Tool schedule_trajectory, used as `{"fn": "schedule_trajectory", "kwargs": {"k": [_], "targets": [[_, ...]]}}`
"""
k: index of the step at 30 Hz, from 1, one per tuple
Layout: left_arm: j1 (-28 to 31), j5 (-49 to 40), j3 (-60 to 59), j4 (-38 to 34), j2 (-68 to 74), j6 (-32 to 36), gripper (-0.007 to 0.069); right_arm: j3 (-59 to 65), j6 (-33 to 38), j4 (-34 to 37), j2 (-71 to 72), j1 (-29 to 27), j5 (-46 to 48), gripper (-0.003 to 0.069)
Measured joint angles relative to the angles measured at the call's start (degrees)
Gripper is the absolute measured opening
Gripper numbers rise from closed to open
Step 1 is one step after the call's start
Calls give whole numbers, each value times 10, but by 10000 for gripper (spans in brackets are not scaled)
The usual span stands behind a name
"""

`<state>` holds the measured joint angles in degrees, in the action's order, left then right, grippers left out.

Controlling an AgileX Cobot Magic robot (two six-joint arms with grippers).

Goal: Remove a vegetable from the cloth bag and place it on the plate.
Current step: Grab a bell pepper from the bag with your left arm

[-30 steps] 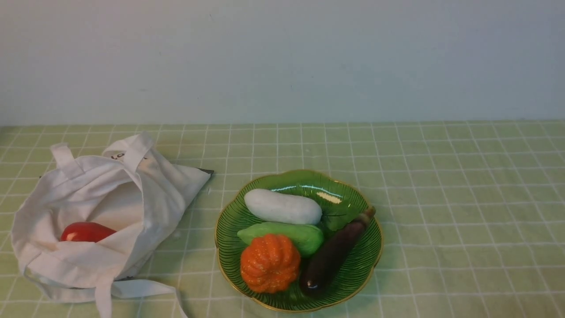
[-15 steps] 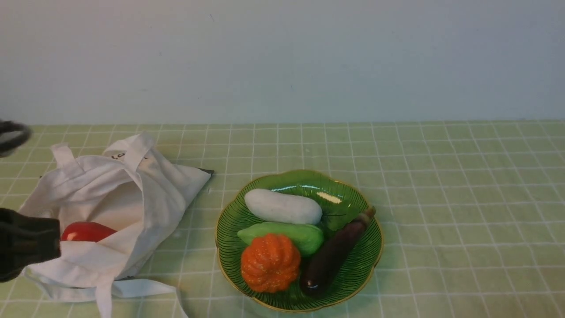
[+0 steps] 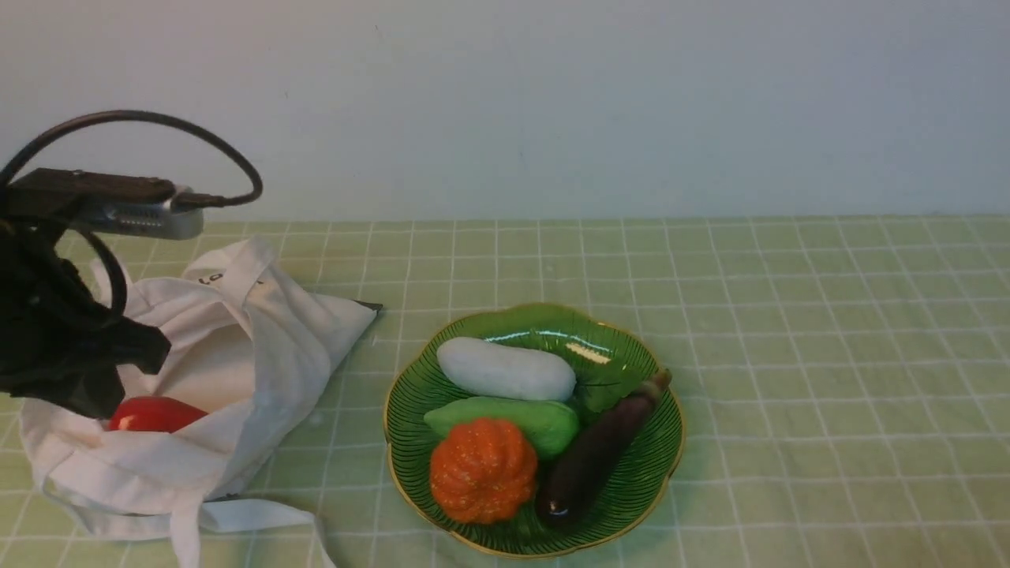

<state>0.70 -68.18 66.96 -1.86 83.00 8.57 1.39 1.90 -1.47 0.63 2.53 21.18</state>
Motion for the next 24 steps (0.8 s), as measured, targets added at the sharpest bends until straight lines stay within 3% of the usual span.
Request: {"fn": "schedule_trajectory", "kwargs": {"k": [4,9,14,20,24], "targets": [[2,30,24,34,44,0,-1,0,0,0,0,0,0,-15],[2,99,27,43,82,0,55,0,0,0,0,0,0,-15],[2,145,27,45,122,0,273,0,0,0,0,-1,0,-15],[2,147,27,58,170,0,599,0,0,0,0,-1,0,-15],[2,149,28,58,194,0,680,0,0,0,0,-1,0,-15]]}}
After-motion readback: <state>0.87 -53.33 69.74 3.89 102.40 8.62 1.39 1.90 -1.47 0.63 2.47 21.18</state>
